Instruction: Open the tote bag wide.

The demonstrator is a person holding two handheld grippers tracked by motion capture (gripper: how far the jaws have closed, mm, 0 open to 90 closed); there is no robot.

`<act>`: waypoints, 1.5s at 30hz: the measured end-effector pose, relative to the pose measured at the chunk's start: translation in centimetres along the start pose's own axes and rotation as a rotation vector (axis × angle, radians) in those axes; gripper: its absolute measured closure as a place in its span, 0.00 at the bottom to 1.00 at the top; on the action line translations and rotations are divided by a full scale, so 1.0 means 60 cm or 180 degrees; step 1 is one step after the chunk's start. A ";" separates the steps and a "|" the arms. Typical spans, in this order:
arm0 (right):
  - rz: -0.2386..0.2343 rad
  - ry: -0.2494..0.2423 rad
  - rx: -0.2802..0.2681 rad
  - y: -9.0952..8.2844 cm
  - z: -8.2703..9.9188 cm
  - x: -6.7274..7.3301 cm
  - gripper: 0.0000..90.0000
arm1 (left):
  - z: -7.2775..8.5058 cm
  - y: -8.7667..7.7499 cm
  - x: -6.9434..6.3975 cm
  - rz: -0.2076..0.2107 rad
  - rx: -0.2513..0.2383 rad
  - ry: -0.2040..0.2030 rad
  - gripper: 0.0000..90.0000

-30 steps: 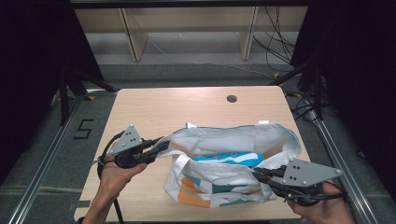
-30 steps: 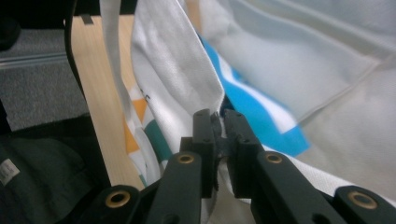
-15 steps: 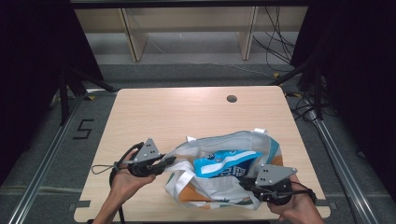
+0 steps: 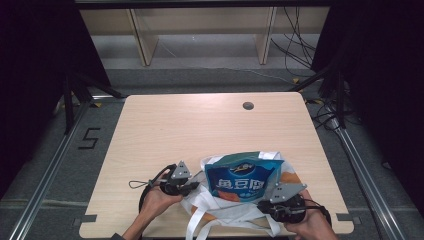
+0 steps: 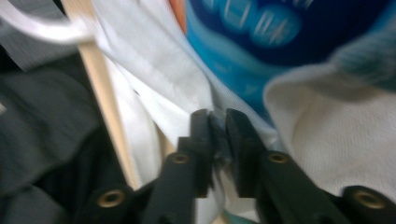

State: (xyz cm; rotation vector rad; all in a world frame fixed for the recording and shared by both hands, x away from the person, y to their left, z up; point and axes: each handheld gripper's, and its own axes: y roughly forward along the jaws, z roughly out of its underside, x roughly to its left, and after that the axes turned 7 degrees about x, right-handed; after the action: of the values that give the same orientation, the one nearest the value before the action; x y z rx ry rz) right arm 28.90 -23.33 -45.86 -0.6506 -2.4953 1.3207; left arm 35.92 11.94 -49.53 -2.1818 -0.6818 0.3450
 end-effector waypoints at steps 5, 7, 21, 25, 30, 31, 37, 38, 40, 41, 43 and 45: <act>-0.0081 -0.0153 -0.0445 -0.083 -0.020 0.030 0.64 | -0.003 -0.003 -0.003 -0.0072 0.0023 0.0105 0.92; 0.0083 -0.0154 -0.0587 -0.122 -0.028 0.041 0.63 | -0.004 -0.008 -0.006 -0.0107 0.0014 0.0079 0.92; 0.0867 0.0635 -0.0960 -0.135 -0.040 -0.024 0.57 | -0.009 -0.023 -0.004 -0.0111 -0.0141 0.0024 0.90; 0.1398 0.0386 -0.0828 -0.127 -0.029 -0.054 0.93 | -0.010 -0.027 -0.002 -0.0123 -0.0150 0.0064 0.89; 0.1567 0.0505 -0.0276 -0.081 0.036 -0.115 0.98 | -0.012 -0.021 -0.005 -0.0074 -0.0206 0.0025 0.90; 0.1484 0.0532 -0.0144 -0.064 0.050 -0.123 0.98 | -0.013 -0.017 -0.007 -0.0085 -0.0176 0.0023 0.90; 0.1214 0.0522 0.0479 0.015 0.072 -0.128 0.98 | -0.007 0.017 -0.010 -0.0014 -0.0062 -0.0037 0.91; 0.1258 0.0496 0.0514 0.017 0.070 -0.125 0.98 | -0.006 0.018 -0.010 -0.0044 -0.0058 0.0017 0.91; 0.1275 0.0495 0.0512 0.018 0.069 -0.124 0.98 | -0.006 0.021 -0.010 -0.0047 -0.0037 0.0019 0.91; 0.1229 0.0534 0.0500 0.018 0.069 -0.125 0.98 | -0.006 0.025 -0.009 -0.0037 -0.0002 -0.0010 0.91; 0.1180 0.0523 0.0456 0.020 0.070 -0.132 0.97 | -0.007 0.034 -0.004 -0.0043 0.0016 0.0003 0.91; 0.1175 0.0526 0.0448 0.023 0.066 -0.139 0.97 | -0.010 0.037 0.003 -0.0121 0.0012 0.0031 0.92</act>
State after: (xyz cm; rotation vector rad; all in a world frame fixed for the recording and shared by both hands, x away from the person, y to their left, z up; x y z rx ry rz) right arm 34.92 -29.60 -49.25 -1.1761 -2.1979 1.4764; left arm 37.11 10.50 -50.89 -2.1628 -0.7156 0.3155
